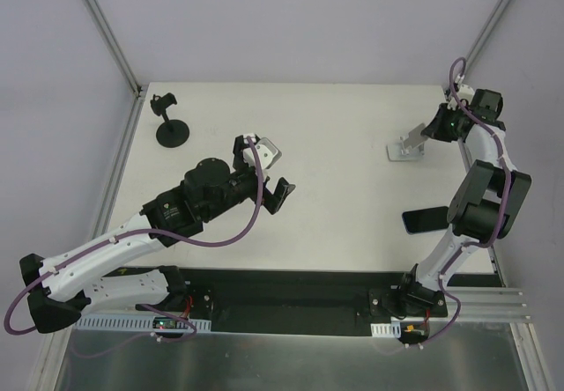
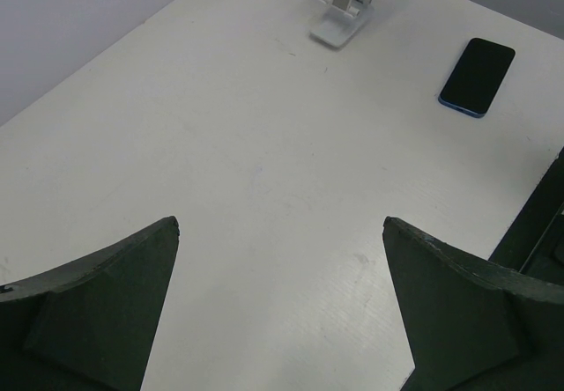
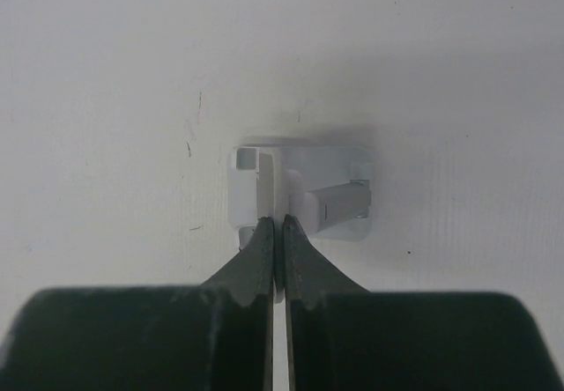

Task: Place the phone on the phone stand

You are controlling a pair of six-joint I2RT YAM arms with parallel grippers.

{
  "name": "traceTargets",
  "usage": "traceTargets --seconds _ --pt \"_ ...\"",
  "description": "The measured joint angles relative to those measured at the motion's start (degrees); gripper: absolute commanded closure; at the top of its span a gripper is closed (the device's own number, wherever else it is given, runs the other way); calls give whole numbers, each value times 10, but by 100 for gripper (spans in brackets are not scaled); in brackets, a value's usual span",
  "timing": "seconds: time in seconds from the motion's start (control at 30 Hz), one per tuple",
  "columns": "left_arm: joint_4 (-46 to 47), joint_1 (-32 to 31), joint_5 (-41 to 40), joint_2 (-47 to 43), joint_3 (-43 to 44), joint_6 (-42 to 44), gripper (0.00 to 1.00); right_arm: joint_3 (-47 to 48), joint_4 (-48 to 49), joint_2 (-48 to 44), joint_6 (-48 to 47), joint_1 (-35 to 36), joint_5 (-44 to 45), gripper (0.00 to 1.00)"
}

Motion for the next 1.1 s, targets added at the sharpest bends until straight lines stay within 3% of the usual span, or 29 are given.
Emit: traceTargets --seconds 0.3,0.33,0.4,0.5,0.63,0.87,1.1 --pt "0 0 0 0 0 0 2 3 45 30 18 -1 -7 96" --pt "0 0 0 0 0 0 2 6 43 32 17 -2 -9 81" --pt "0 0 0 0 0 0 2 9 39 33 15 -3 -10 61" --pt "0 0 0 0 0 0 2 11 32 33 16 -2 -7 4" --pt "0 0 0 0 0 0 2 19 4 32 36 2 30 4" --pt "0 0 1 -2 0 0 2 13 -129 -69 183 15 223 4" --pt "0 0 6 -5 0 -3 2 -202 -187 -284 392 15 318 4"
